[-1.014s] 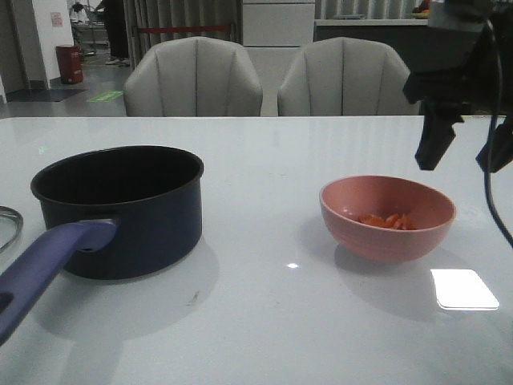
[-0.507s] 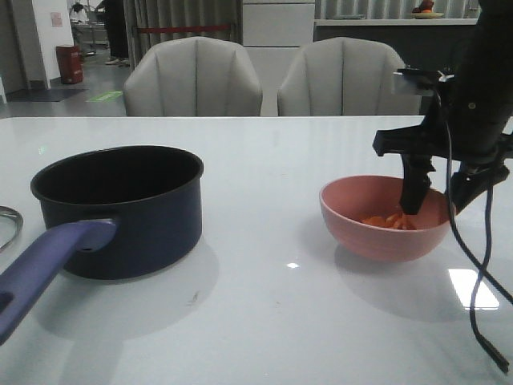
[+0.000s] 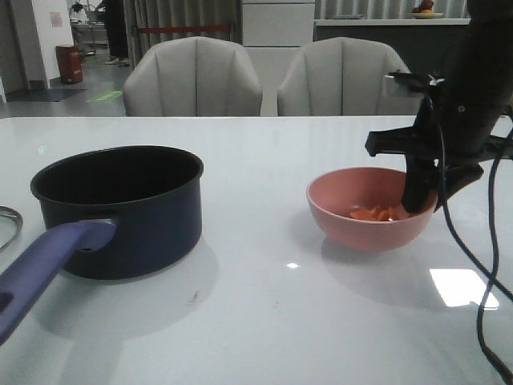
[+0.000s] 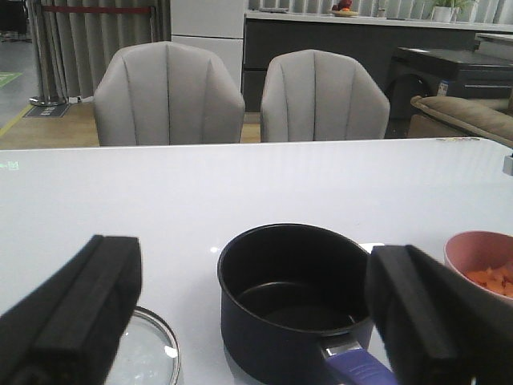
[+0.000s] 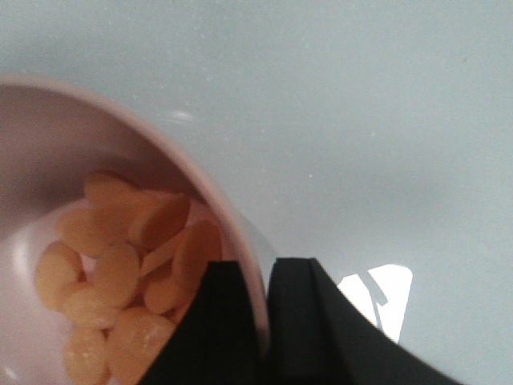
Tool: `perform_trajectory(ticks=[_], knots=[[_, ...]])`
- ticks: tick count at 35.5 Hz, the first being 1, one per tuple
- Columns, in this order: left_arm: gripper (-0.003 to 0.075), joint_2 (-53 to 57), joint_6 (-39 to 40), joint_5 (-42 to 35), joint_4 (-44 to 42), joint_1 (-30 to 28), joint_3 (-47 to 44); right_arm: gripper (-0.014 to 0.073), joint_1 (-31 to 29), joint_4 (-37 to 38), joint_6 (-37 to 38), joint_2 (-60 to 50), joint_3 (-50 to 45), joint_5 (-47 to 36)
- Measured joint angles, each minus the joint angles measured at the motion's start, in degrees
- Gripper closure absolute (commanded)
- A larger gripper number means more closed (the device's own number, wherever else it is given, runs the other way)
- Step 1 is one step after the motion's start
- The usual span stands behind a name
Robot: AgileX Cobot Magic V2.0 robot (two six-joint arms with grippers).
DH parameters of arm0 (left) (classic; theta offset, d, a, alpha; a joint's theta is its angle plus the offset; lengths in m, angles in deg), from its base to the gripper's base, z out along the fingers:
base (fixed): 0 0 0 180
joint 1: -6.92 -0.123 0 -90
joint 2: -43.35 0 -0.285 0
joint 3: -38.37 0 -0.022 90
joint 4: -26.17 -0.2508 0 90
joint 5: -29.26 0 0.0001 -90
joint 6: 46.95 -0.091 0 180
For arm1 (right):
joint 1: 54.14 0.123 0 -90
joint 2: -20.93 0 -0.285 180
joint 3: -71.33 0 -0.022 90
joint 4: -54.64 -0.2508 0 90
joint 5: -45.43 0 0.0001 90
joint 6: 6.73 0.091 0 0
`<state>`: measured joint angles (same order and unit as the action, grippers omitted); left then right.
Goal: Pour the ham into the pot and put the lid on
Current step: 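Lift the pink bowl with the right gripper and tip ham into the pot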
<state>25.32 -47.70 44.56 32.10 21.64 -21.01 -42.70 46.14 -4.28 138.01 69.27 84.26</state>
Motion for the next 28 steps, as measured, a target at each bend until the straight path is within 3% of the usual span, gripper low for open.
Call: perform_trajectory(ticks=[11,28], knots=[[0.0116,0.0,0.0,0.0,0.0,0.0,0.0,0.0457,4.9,1.1,-2.8,-8.4,5.1,-1.4],[0.0116,0.0,0.0,0.0,0.0,0.0,0.0,0.0457,23.3,1.8,-4.4,-10.0,5.4,-24.2]])
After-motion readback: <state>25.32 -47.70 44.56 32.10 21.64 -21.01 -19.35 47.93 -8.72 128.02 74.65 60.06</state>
